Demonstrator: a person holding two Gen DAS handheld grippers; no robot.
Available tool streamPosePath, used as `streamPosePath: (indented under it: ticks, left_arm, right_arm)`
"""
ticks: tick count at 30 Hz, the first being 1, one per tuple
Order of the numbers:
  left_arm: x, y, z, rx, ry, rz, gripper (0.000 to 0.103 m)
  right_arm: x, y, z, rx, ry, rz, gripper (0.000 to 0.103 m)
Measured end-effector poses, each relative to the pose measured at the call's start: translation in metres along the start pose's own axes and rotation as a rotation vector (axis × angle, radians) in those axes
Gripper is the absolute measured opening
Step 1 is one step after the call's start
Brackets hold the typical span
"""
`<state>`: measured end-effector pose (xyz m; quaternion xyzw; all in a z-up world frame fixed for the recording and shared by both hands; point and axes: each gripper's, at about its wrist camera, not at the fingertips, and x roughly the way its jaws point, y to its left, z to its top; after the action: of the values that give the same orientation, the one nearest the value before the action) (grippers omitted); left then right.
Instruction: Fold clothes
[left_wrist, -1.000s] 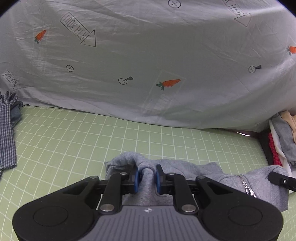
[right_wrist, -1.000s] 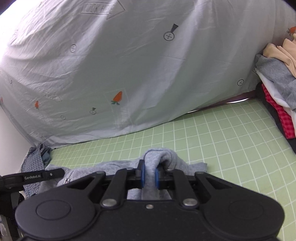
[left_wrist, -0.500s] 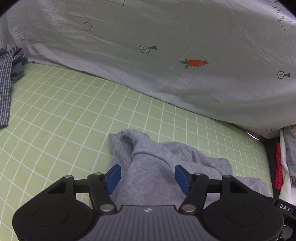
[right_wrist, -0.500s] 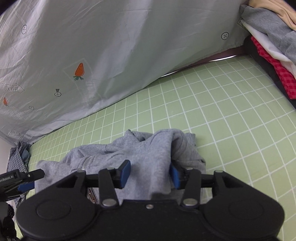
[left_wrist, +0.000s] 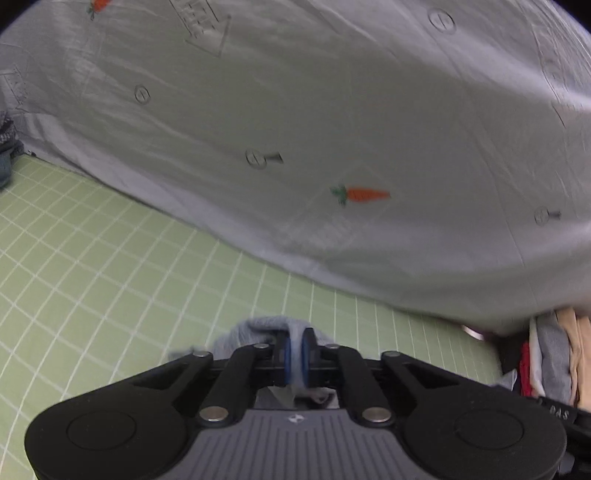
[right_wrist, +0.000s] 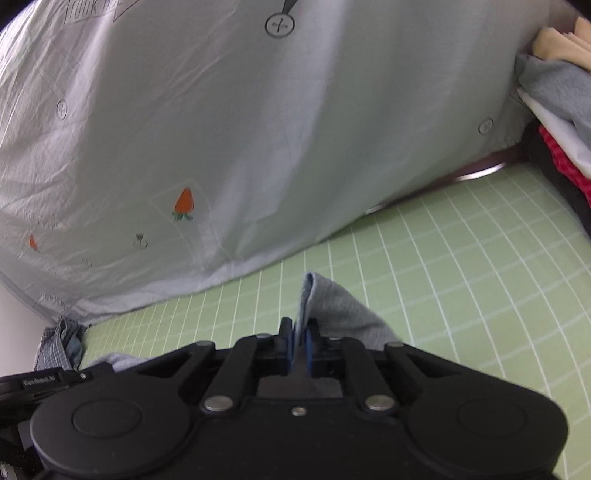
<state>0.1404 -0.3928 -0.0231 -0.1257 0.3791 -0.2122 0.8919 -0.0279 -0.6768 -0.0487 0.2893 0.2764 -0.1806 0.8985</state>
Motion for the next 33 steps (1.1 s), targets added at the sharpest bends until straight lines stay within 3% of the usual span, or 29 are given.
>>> streamPosePath:
  ticks: [1,2,3,5,6,11,17,22,26,29,31,33]
  left_arm:
    - [0.002,0.0,0.008,-0.001,-0.031,0.045,0.03]
    - [0.004,0.0,0.015,0.018,-0.049,0.083,0.046]
    - [0.006,0.001,0.016,0.04,-0.04,0.097,0.066]
    - [0.009,0.007,0.01,0.071,0.004,0.097,0.08]
    - [0.009,0.012,0.003,0.076,0.036,0.093,0.08]
    - [0.01,0.03,-0.043,0.078,0.2,0.1,0.08]
    - [0.017,0.04,-0.062,0.055,0.268,0.124,0.082]
    - [0.022,0.036,-0.057,0.097,0.24,0.148,0.082]
    - [0.03,0.026,-0.041,0.181,0.185,0.161,0.081]
    - [0.045,0.017,-0.03,0.236,0.168,0.141,0.079]
    - [0.058,0.008,-0.023,0.26,0.174,0.12,0.072]
    - [0.073,0.002,-0.019,0.272,0.205,0.106,0.052]
  right_arm:
    - [0.001,0.0,0.007,-0.004,-0.032,-0.035,0.032]
    - [0.001,0.0,0.01,-0.019,-0.052,-0.067,0.051]
    - [0.0,-0.001,0.012,-0.036,-0.068,-0.096,0.058]
    - [0.002,-0.006,0.003,-0.06,-0.028,-0.121,0.064]
    - [0.004,-0.011,-0.004,-0.063,0.009,-0.128,0.069]
    - [0.008,-0.033,-0.052,-0.025,0.172,-0.151,0.07]
    - [0.009,-0.042,-0.074,0.029,0.218,-0.166,0.076]
    - [0.01,-0.038,-0.069,0.009,0.175,-0.176,0.076]
    - [0.021,-0.033,-0.049,-0.081,0.119,-0.197,0.073]
    - [0.039,-0.025,-0.034,-0.17,0.109,-0.194,0.059]
    - [0.055,-0.019,-0.026,-0.224,0.124,-0.185,0.044]
    - [0.07,-0.016,-0.023,-0.258,0.159,-0.169,0.024]
